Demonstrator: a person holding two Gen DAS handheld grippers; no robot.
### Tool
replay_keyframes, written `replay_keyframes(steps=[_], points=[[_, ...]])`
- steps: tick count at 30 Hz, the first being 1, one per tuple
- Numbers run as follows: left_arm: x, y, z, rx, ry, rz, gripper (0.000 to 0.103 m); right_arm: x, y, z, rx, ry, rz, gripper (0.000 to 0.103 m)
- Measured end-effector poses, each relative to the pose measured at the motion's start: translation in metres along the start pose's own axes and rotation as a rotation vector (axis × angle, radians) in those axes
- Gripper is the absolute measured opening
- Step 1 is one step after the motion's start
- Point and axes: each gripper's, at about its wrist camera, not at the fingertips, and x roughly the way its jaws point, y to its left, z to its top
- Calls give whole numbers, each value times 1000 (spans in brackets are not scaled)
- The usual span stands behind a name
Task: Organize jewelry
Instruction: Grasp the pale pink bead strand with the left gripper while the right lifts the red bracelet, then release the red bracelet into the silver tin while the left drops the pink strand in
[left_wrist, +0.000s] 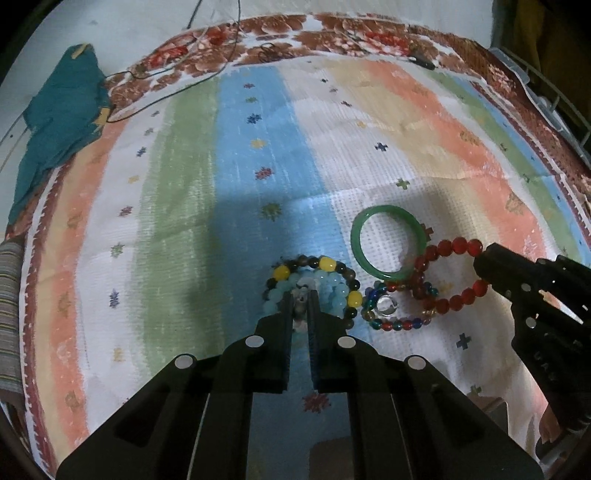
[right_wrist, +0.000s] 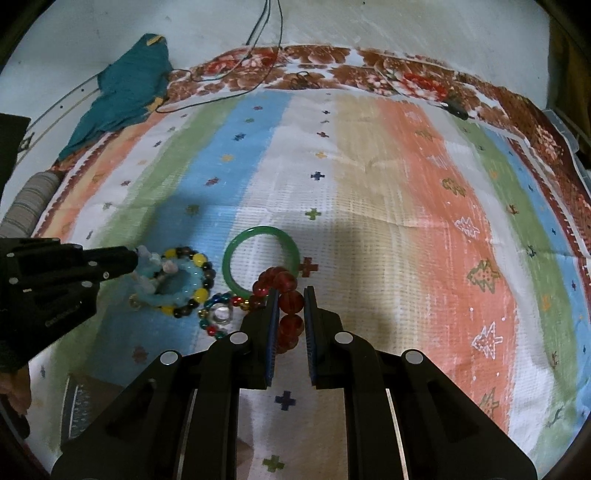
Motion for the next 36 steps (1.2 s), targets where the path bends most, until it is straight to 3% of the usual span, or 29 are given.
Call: replay_keyframes(steps=[16,36], points=[[-59,6,-11,-29,-114,-23,7,-44,12,-4,-4,-101,17,14],[-124,-8,-50,-6,-257,-68,7,-109,32,-28,-39,-249,44,14]])
